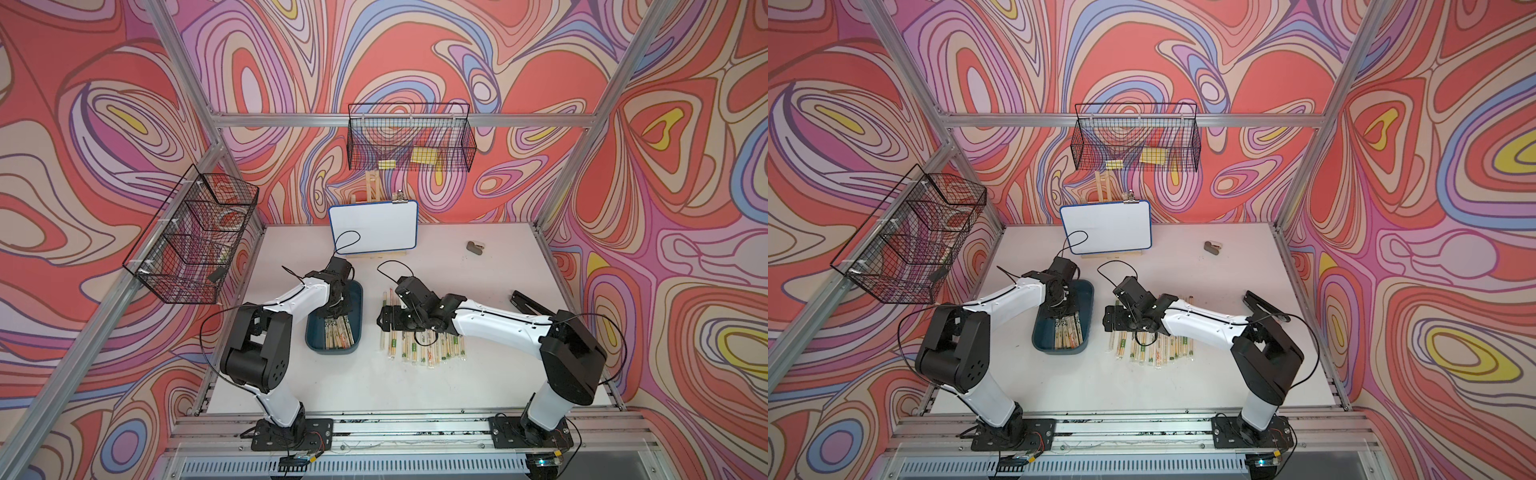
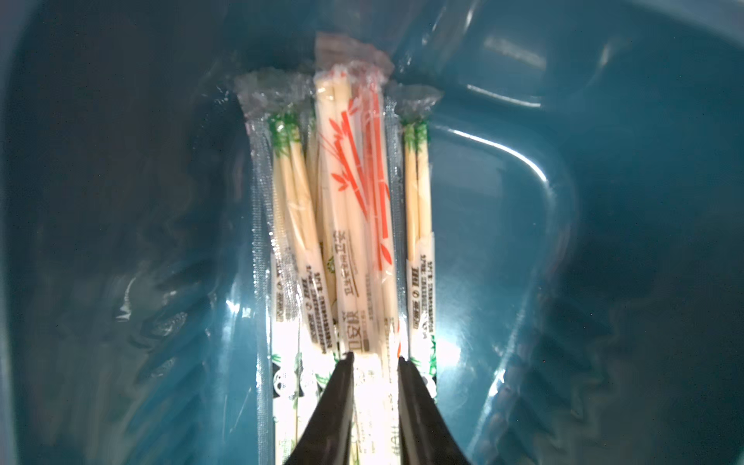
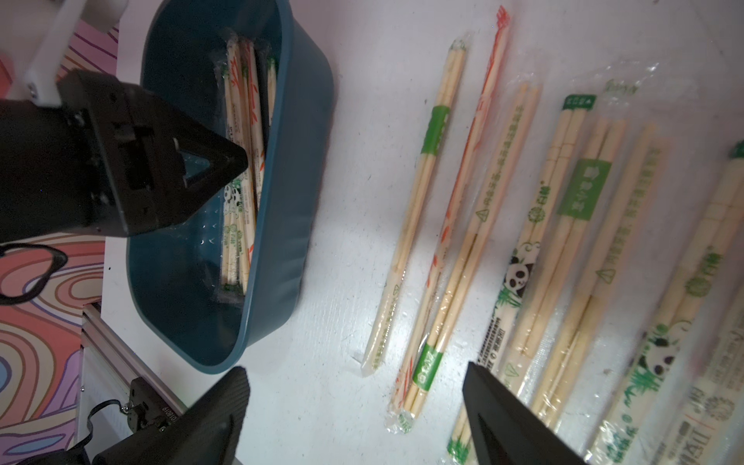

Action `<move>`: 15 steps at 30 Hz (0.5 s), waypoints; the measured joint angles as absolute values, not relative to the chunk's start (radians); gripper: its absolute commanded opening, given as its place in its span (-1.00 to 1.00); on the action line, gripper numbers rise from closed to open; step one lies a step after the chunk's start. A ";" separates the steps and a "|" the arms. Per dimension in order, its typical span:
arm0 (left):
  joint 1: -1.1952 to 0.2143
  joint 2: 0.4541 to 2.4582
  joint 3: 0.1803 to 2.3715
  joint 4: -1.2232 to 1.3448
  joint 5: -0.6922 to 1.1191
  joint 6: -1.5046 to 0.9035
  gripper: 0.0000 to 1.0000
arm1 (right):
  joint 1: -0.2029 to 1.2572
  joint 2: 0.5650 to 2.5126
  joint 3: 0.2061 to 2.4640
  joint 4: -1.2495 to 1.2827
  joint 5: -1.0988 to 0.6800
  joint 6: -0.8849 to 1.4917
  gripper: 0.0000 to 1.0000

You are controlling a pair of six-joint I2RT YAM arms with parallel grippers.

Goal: Take the paired disposable chopsticks out of the storage box
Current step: Pick up the paired disposable chopsticks from the storage box.

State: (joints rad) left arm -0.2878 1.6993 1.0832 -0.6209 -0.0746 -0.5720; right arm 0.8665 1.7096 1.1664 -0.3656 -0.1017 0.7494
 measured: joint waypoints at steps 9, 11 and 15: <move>-0.288 1.736 1.083 -0.611 -0.078 -0.572 -0.53 | 0.867 1.717 1.167 -0.366 -0.102 0.749 0.78; -0.288 1.738 1.083 -0.609 -0.081 -0.572 -0.54 | 0.867 1.717 1.167 -0.366 -0.102 0.749 0.77; -0.288 1.742 1.083 -0.605 -0.082 -0.572 -0.54 | 0.867 1.717 1.168 -0.366 -0.102 0.749 0.78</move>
State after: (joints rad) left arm -0.2878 1.7424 1.0832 -0.6048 -0.0822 -0.5720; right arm 0.8665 1.7172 1.1675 -0.3664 -0.1017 0.7486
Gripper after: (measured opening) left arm 0.232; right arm 0.888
